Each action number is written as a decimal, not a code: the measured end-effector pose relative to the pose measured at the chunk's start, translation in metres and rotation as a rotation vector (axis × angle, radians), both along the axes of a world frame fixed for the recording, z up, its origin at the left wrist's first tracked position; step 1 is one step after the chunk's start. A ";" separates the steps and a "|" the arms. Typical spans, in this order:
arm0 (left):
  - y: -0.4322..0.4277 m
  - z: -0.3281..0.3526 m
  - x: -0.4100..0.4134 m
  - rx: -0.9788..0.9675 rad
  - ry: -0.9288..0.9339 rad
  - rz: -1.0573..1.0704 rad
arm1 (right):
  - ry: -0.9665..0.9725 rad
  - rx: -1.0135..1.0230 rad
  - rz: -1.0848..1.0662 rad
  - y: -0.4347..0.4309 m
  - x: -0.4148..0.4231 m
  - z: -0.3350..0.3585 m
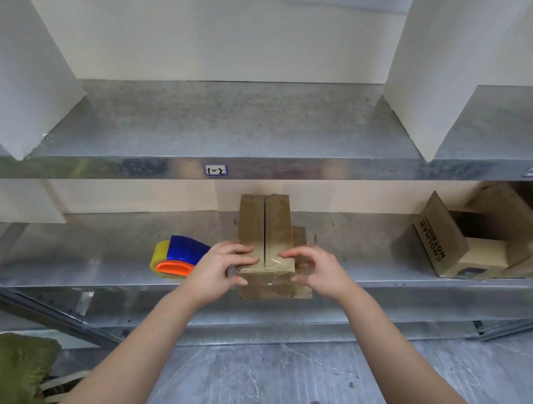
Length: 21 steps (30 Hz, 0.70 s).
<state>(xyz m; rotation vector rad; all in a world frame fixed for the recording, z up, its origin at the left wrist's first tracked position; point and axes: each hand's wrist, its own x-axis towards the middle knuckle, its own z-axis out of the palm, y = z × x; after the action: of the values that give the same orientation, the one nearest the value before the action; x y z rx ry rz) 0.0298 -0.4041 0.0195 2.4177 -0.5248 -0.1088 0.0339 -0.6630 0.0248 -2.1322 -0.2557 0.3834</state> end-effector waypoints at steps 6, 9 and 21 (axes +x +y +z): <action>-0.017 -0.023 -0.014 -0.092 -0.206 0.145 | -0.069 0.091 -0.173 0.013 -0.010 -0.014; -0.023 -0.022 -0.018 -0.134 -0.149 0.176 | -0.076 0.104 -0.172 0.010 -0.016 -0.018; -0.062 -0.005 -0.023 -0.220 0.139 0.087 | -0.101 -0.270 -0.288 -0.018 -0.039 -0.004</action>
<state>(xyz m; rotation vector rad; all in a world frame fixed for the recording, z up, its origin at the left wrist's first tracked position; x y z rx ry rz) 0.0065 -0.4662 0.0142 2.1960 -0.3481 -0.1716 -0.0053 -0.6809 0.0206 -2.4146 0.0513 0.1480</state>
